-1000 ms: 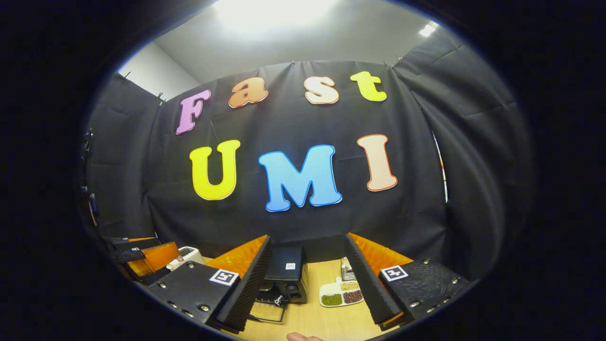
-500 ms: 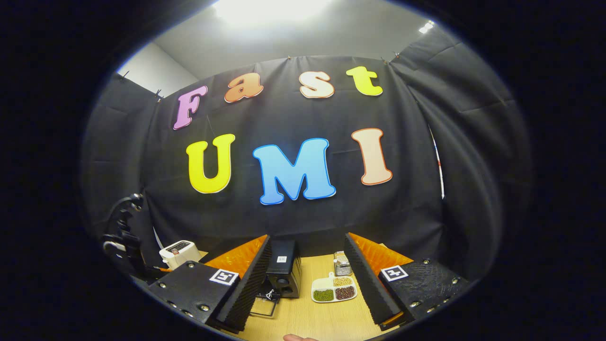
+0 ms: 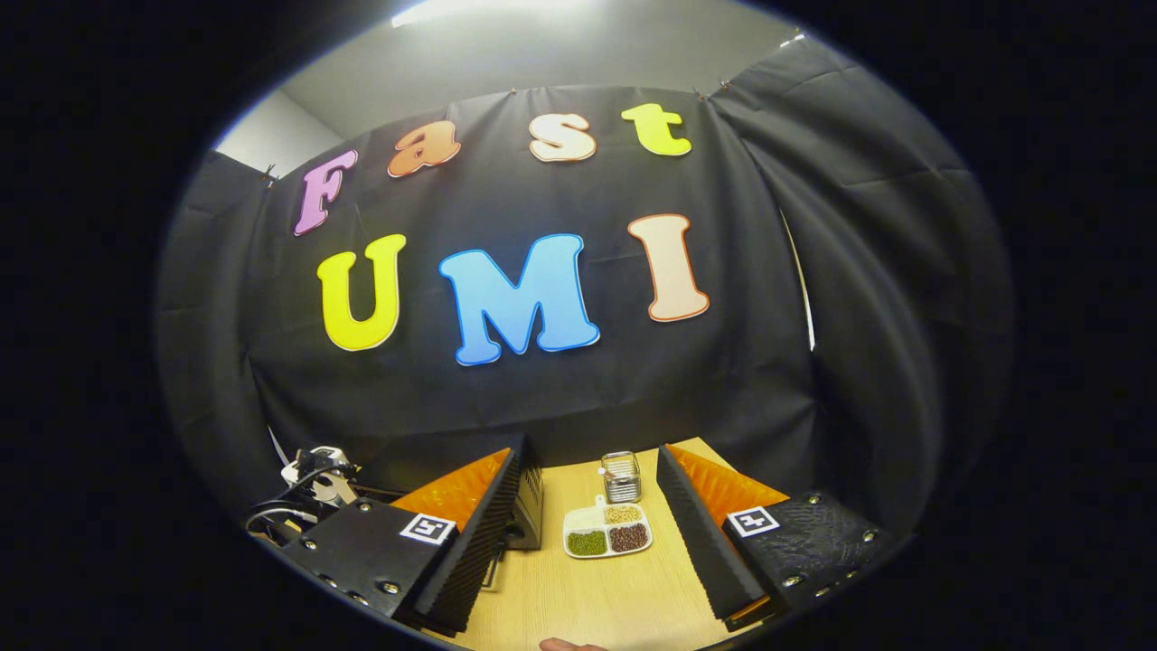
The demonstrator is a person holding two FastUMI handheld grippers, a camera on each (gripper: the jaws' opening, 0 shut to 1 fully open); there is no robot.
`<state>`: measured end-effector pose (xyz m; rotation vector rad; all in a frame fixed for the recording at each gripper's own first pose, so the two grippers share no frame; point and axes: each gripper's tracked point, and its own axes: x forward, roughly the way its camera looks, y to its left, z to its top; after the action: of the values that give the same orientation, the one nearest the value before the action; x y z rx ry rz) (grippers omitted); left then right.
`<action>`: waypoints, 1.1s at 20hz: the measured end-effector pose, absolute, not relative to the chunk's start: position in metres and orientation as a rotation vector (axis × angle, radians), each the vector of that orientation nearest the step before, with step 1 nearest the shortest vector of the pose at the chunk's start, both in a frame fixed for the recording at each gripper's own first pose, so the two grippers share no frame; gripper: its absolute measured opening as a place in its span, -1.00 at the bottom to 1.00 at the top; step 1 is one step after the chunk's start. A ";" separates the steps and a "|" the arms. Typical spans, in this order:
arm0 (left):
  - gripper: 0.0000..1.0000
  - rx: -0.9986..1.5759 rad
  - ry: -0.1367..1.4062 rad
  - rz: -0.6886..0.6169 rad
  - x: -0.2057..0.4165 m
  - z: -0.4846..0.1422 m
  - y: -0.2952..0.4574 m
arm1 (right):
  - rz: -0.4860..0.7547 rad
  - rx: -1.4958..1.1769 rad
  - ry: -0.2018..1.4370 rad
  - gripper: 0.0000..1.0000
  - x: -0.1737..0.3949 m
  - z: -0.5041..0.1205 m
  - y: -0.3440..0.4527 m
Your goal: Open the electric oven with the left hand, put the food in, and close the electric oven.
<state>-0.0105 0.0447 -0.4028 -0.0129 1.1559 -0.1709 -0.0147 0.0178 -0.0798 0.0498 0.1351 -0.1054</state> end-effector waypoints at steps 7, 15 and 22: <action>0.92 -0.008 1.322 -0.153 -0.014 -0.472 0.053 | -0.161 0.041 0.159 0.87 -0.015 -0.090 0.000; 1.00 0.012 1.368 -0.144 -0.005 -0.501 0.057 | -0.183 0.041 0.186 0.87 -0.013 -0.098 -0.001; 1.00 0.006 1.369 -0.162 -0.003 -0.504 0.056 | -0.171 0.034 0.196 0.88 -0.011 -0.100 0.012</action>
<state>-0.0033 0.0559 -0.5038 0.0056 1.3691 -0.1619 -0.0114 0.0122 -0.1002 0.0340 0.1955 -0.1711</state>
